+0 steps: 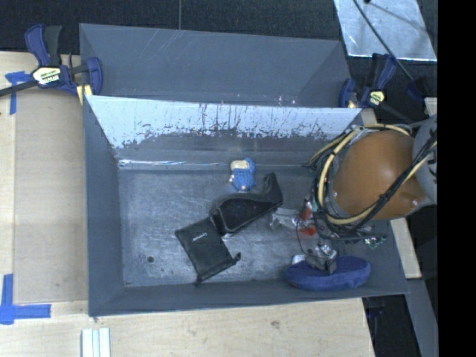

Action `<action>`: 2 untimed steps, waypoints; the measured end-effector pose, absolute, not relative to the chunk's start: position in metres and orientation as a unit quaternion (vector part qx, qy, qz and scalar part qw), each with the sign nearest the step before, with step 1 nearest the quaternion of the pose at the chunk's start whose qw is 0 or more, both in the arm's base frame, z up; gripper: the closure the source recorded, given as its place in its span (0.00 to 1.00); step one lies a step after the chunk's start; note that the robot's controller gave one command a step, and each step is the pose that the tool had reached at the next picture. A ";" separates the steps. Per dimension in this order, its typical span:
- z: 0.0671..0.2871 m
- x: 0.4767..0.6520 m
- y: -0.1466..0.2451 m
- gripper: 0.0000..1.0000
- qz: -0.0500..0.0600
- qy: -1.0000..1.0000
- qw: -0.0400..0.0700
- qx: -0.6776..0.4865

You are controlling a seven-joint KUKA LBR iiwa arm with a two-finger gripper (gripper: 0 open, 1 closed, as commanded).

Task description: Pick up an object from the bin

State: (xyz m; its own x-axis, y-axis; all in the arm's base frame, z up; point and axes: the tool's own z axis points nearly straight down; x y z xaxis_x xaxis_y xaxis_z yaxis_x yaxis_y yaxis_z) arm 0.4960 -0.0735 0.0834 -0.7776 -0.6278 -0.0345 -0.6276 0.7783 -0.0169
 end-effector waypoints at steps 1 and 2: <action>0.070 0.564 -0.094 0.00 -0.001 0.948 0.003 -0.319; 0.071 0.630 -0.130 0.00 -0.003 0.948 0.005 -0.319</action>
Offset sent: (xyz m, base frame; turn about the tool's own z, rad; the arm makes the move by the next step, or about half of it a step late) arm 0.0648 -0.0198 -0.0134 0.0272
